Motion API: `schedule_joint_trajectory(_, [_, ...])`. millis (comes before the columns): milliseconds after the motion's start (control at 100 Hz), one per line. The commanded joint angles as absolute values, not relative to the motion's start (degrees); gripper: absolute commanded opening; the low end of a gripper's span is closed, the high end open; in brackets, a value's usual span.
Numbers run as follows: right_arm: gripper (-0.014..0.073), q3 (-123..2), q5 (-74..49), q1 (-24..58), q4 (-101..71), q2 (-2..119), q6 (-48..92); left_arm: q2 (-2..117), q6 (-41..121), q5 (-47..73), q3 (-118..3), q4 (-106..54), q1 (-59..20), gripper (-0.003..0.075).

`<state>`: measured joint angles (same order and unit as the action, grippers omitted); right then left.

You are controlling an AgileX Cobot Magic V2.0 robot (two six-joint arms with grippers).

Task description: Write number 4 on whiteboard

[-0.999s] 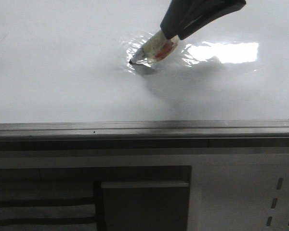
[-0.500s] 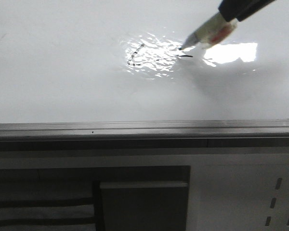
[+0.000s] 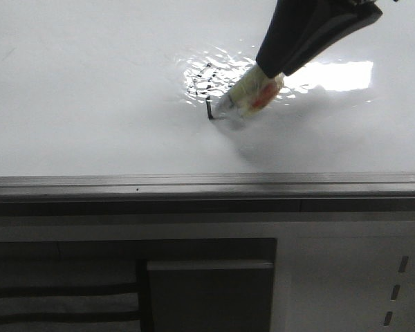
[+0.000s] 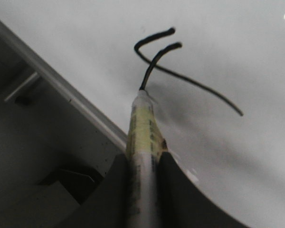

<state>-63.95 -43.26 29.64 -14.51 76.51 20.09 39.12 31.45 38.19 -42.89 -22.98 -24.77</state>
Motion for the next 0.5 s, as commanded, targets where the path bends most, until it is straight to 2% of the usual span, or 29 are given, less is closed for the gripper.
schedule_joint_trajectory(0, [-0.0064,-65.32,-40.40,31.25,-12.68,73.07,21.74,39.06,31.33,34.67,-44.36,-24.28,-24.86,0.0206])
schedule_joint_trajectory(260, [-0.0064,-65.32,-45.37,35.92,-12.68,64.17,35.26,46.19,42.53,42.53,-49.38,-29.61,-27.65,0.0206])
schedule_joint_trajectory(370, [-0.0064,-65.32,-47.83,37.97,-12.68,61.57,43.25,53.22,50.04,45.89,-53.31,-30.28,-31.88,0.0206])
schedule_joint_trajectory(490, [-0.0064,-65.32,-49.03,39.08,-12.68,60.06,47.12,60.11,57.03,44.41,-57.13,-30.28,-37.51,0.0207])
